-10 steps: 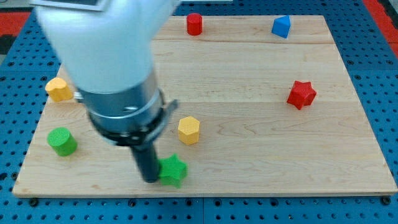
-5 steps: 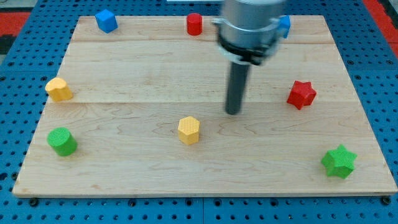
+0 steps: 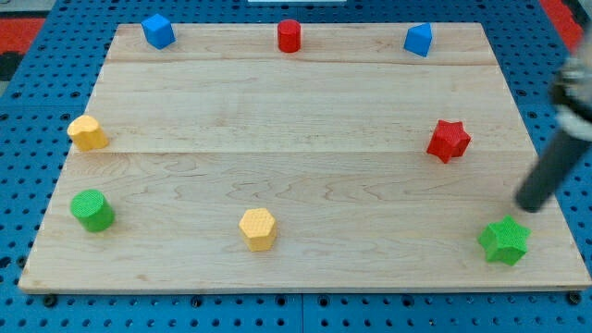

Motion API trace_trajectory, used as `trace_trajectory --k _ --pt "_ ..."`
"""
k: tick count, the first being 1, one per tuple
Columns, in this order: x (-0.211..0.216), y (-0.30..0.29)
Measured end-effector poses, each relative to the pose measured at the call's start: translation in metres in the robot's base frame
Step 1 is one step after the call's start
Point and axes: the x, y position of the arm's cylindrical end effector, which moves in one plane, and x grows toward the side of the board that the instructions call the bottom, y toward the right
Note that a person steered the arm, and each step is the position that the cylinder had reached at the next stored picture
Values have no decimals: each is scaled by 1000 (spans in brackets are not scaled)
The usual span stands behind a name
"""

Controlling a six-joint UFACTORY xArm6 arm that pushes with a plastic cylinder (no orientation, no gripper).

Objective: Push the green star below the red star

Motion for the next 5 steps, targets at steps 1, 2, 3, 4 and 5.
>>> trace_trajectory --k 1,2,3,4,5 --pt "69 -2" --pt "79 -43" --pt "74 -56" --pt "62 -80" --pt "46 -87"
